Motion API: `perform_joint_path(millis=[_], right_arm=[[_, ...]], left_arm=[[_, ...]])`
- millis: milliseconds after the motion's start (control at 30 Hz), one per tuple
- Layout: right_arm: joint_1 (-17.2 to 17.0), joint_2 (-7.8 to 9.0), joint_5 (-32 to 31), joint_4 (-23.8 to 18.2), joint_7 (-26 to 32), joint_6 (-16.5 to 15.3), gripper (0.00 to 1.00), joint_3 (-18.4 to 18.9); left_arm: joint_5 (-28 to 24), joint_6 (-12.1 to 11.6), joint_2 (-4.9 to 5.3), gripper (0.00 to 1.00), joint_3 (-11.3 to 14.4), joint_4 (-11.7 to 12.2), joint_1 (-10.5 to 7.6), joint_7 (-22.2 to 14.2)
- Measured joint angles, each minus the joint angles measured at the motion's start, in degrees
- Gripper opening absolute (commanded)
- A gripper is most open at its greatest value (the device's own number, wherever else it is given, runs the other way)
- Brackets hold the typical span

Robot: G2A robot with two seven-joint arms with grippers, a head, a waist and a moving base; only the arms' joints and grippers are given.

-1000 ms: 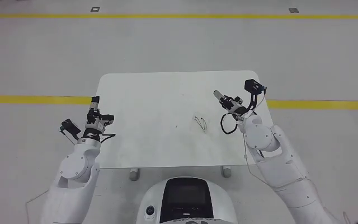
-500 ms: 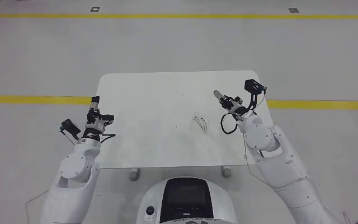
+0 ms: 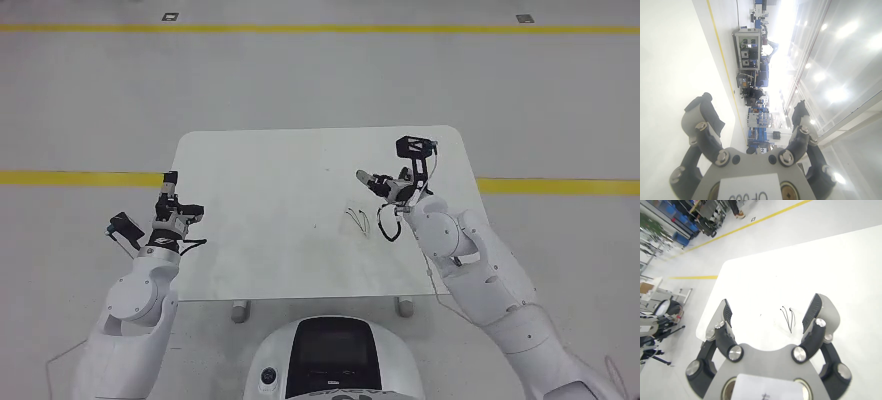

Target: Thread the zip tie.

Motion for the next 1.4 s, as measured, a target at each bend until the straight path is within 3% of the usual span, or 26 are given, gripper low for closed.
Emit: perform_joint_path(millis=[233, 333, 700, 900, 1133, 1400], right_arm=[[9.05, -2.83, -6.25, 8.48, 12.74, 0.00, 1.00, -6.22], [11.46, -4.13, -6.84, 11.64, 15.02, 0.00, 1.00, -7.52], [11.76, -4.18, -7.11, 11.98, 15.21, -0.28, 1.00, -7.78], [20.64, -6.66, -9.24, 20.33, 27.55, -3.04, 1.00, -15.37], [27.81, -11.07, -5.21, 32.44, 31.03, -4.03, 1.00, -22.41], [27.93, -11.12, -5.22, 32.70, 30.96, -4.07, 1.00, -22.49]], left_arm=[[0.00, 0.00, 0.00, 1.00, 0.00, 0.00, 0.00, 0.00], [0.00, 0.00, 0.00, 1.00, 0.00, 0.00, 0.00, 0.00], [0.00, 0.00, 0.00, 1.00, 0.00, 0.00, 0.00, 0.00], [0.00, 0.00, 0.00, 1.00, 0.00, 0.00, 0.00, 0.00], [0.00, 0.00, 0.00, 1.00, 0.00, 0.00, 0.00, 0.00], [0.00, 0.00, 0.00, 1.00, 0.00, 0.00, 0.00, 0.00]])
